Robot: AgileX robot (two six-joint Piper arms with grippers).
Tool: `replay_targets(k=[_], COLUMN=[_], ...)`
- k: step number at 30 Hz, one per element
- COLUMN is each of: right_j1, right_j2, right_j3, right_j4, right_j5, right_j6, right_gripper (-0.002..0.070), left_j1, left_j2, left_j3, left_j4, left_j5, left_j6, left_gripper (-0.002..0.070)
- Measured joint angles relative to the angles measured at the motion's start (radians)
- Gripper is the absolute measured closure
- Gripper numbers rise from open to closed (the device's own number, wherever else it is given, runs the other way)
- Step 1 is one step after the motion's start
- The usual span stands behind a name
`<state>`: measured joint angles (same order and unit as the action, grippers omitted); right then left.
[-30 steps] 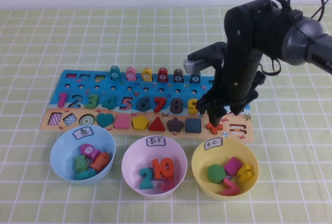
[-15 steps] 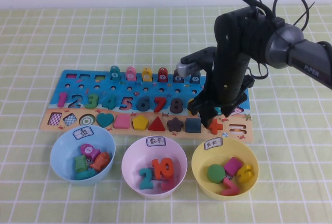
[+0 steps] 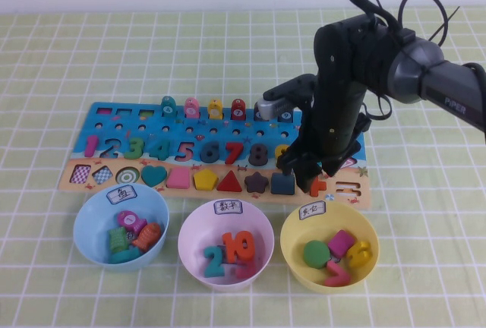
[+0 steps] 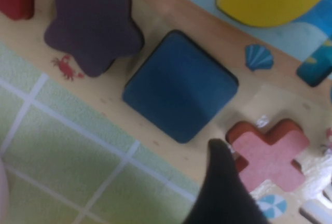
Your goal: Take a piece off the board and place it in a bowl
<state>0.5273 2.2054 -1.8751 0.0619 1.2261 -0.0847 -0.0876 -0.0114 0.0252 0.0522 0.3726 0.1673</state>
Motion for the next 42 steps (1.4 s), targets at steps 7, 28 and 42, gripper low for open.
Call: replay_targets(k=[7, 28, 42], right_j1=[0.0, 0.0, 0.0], right_j2=[0.0, 0.0, 0.02], right_j3=[0.006, 0.007, 0.007], right_j4=[0.011, 0.014, 0.028], right_j5=[0.0, 0.0, 0.0], right_j6=[-0.017, -0.042, -0.092], right_gripper=[0.0285, 0.0303, 0.0326], left_j1=[0.0, 0.0, 0.0], left_j2=[0.0, 0.0, 0.0], left_j3=[0.0, 0.0, 0.0], left_j4=[0.0, 0.002, 0.003], left_j5=[0.0, 0.0, 0.0], left_j6=[0.0, 0.0, 0.0], left_gripper=[0.068, 0.068, 0.068])
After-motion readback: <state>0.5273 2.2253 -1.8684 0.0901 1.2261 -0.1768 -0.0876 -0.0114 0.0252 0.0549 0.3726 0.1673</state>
